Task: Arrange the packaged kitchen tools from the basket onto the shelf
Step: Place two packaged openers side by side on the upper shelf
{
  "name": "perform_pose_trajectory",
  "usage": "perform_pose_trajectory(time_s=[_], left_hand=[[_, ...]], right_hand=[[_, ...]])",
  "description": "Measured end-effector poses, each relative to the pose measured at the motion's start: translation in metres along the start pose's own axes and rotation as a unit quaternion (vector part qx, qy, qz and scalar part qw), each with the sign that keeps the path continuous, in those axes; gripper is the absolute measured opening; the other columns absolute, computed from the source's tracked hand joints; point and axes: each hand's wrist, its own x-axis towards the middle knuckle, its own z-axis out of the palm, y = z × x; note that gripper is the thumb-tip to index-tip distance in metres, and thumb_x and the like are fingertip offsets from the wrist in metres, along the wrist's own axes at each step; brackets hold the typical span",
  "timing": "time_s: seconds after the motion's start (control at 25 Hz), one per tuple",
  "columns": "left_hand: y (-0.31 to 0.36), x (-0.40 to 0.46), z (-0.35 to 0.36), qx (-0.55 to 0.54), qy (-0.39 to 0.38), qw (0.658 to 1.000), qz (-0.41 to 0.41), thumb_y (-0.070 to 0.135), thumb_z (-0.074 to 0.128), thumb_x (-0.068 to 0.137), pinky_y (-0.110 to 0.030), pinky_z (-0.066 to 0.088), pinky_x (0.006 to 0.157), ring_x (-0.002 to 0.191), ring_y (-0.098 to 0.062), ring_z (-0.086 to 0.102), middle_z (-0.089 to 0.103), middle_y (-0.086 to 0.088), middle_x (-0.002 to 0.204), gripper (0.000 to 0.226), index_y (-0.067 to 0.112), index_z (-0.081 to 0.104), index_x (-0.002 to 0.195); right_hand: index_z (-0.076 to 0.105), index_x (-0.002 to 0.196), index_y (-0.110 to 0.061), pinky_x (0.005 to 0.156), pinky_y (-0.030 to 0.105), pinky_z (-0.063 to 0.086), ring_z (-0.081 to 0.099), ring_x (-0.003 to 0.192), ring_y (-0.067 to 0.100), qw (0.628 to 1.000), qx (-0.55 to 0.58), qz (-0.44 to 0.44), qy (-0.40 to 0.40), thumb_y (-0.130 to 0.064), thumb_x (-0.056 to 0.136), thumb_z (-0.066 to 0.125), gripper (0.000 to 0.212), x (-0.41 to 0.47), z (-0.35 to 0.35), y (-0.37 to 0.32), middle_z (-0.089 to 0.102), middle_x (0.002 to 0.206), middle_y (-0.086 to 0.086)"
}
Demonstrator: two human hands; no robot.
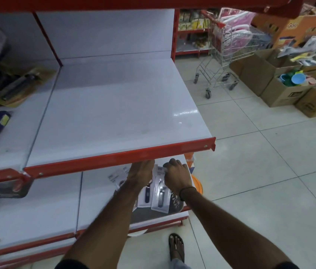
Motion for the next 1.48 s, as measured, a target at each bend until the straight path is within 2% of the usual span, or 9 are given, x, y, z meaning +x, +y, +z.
perform_pose_trajectory(time_s=[0.08, 0.2, 0.32, 0.44, 0.6, 0.88, 1.08, 1.32, 1.48], left_hand=[[0.002, -0.016, -0.013, -0.051, 0.004, 0.998, -0.041, 0.017, 0.048, 0.101, -0.018, 0.043, 0.092, 0.123, -0.033, 0.056, 0.059, -0.016, 0.136, 0.034, 0.006, 0.058, 0.132], [0.004, -0.056, -0.04, -0.063, 0.016, 0.996, -0.057, 0.006, 0.06, 0.091, -0.036, 0.055, 0.085, 0.097, -0.029, 0.065, 0.069, -0.013, 0.113, 0.021, 0.009, 0.064, 0.112], [0.007, -0.094, -0.061, -0.108, 0.016, 0.992, -0.062, 0.005, 0.061, 0.092, -0.04, 0.059, 0.081, 0.09, -0.029, 0.067, 0.072, -0.014, 0.108, 0.019, 0.01, 0.064, 0.11], [0.007, -0.135, -0.091, -0.113, 0.087, 0.989, -0.036, 0.003, 0.064, 0.09, -0.033, 0.054, 0.075, 0.089, -0.028, 0.067, 0.071, -0.012, 0.106, 0.023, 0.012, 0.062, 0.111], [-0.008, -0.174, -0.162, -0.134, 0.212, 0.968, 0.013, -0.005, 0.059, 0.089, -0.041, 0.055, 0.086, 0.1, -0.03, 0.062, 0.069, -0.015, 0.113, 0.03, 0.006, 0.063, 0.116], [-0.07, -0.152, -0.3, -0.087, 0.345, 0.934, -0.028, -0.015, 0.048, 0.079, -0.046, 0.053, 0.08, 0.095, -0.037, 0.063, 0.07, -0.02, 0.102, 0.035, 0.002, 0.063, 0.105], [-0.104, -0.107, -0.325, -0.085, 0.342, 0.934, -0.06, -0.011, 0.048, 0.081, -0.035, 0.05, 0.067, 0.082, -0.034, 0.068, 0.073, -0.017, 0.091, 0.028, 0.005, 0.064, 0.098], [-0.129, -0.063, -0.288, -0.134, 0.246, 0.949, -0.141, -0.007, 0.04, 0.09, -0.051, 0.042, 0.101, 0.102, -0.035, 0.064, 0.071, -0.014, 0.103, 0.032, 0.013, 0.06, 0.104], [-0.131, -0.055, -0.262, -0.091, 0.204, 0.963, -0.15, 0.002, 0.044, 0.094, -0.05, 0.031, 0.104, 0.116, -0.03, 0.054, 0.063, -0.011, 0.116, 0.026, 0.013, 0.061, 0.111]], right_hand=[[0.065, 0.119, -0.017, 0.092, 0.042, 0.049, 0.061, 0.108, 0.031, 0.999, 0.036, -0.003, -0.002, -0.018, 0.088, 0.056, 0.032, -0.008, -0.018, -0.009, 0.066, 0.116, 0.008], [0.06, 0.116, -0.018, 0.075, 0.034, 0.048, 0.066, 0.1, 0.034, 0.997, 0.076, -0.003, -0.016, -0.016, 0.089, 0.056, 0.027, -0.034, -0.04, -0.023, 0.071, 0.112, 0.012], [0.055, 0.115, -0.019, 0.074, 0.032, 0.048, 0.067, 0.096, 0.032, 0.997, 0.062, -0.046, 0.022, -0.014, 0.09, 0.057, 0.026, -0.062, -0.056, -0.035, 0.071, 0.111, 0.01], [0.053, 0.114, -0.018, 0.08, 0.038, 0.048, 0.063, 0.096, 0.03, 0.986, 0.017, -0.125, 0.109, -0.008, 0.088, 0.056, 0.029, -0.088, -0.086, -0.055, 0.069, 0.106, 0.007], [0.053, 0.114, -0.02, 0.081, 0.041, 0.049, 0.059, 0.093, 0.023, 0.954, 0.033, -0.197, 0.223, -0.008, 0.089, 0.051, 0.028, -0.102, -0.138, -0.091, 0.067, 0.105, 0.001], [0.051, 0.113, -0.017, 0.069, 0.033, 0.039, 0.049, 0.08, 0.017, 0.912, 0.145, -0.254, 0.289, -0.011, 0.096, 0.045, 0.019, -0.056, -0.238, -0.16, 0.064, 0.098, 0.005], [0.054, 0.115, -0.012, 0.074, 0.039, 0.043, 0.057, 0.09, 0.031, 0.922, 0.115, -0.237, 0.284, -0.006, 0.094, 0.044, 0.024, 0.005, -0.269, -0.186, 0.065, 0.104, 0.011], [0.051, 0.113, -0.012, 0.072, 0.036, 0.039, 0.057, 0.079, 0.029, 0.966, 0.112, -0.173, 0.154, -0.008, 0.094, 0.042, 0.022, 0.066, -0.234, -0.186, 0.069, 0.101, 0.011], [0.052, 0.113, -0.013, 0.072, 0.035, 0.039, 0.062, 0.086, 0.031, 0.974, 0.114, -0.16, 0.117, -0.013, 0.095, 0.041, 0.02, 0.085, -0.205, -0.183, 0.069, 0.105, 0.009]])
